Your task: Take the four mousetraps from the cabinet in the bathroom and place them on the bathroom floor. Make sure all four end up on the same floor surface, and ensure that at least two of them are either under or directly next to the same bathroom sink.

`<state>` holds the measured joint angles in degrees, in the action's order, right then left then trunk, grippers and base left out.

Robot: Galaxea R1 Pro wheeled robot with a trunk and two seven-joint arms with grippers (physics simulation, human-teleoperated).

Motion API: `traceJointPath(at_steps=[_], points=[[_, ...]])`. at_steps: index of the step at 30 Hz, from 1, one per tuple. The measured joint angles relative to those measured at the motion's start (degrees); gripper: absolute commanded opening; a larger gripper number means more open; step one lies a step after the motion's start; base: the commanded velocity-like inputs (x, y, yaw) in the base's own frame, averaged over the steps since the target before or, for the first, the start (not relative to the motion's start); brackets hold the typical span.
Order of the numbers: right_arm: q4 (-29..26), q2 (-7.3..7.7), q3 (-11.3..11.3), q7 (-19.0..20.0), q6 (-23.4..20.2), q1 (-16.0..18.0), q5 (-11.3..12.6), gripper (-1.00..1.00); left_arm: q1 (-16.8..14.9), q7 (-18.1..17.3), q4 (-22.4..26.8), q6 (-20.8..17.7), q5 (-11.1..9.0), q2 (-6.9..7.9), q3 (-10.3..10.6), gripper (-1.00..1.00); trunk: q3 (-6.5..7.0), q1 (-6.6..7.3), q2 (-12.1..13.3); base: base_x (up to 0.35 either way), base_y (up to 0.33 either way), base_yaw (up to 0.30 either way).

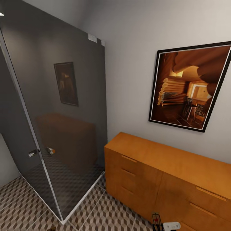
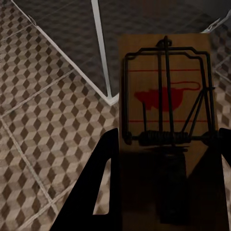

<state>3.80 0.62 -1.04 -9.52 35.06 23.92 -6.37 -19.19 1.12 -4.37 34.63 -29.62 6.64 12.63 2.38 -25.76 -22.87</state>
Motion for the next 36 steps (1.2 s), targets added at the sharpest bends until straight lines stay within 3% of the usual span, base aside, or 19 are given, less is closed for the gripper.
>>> traceJointPath(at_steps=[12, 36], points=[[0.0, 0.01, 0.0, 0.02, -0.02, 0.0, -0.01, -1.0, 0.01, -0.1, 0.07, 0.05, 0.16, -0.28, 0.08, -1.0, 0.0, 0.0, 0.01, 0.0, 0.071, 0.262], [0.0, 0.08, 0.0, 0.01, 0.0, 0.0, -0.09, -1.0, 0.01, 0.05, 0.07, 0.05, 0.14, -0.12, 0.08, -1.0, 0.0, 0.0, 0.01, -0.004, 0.29, 0.024]])
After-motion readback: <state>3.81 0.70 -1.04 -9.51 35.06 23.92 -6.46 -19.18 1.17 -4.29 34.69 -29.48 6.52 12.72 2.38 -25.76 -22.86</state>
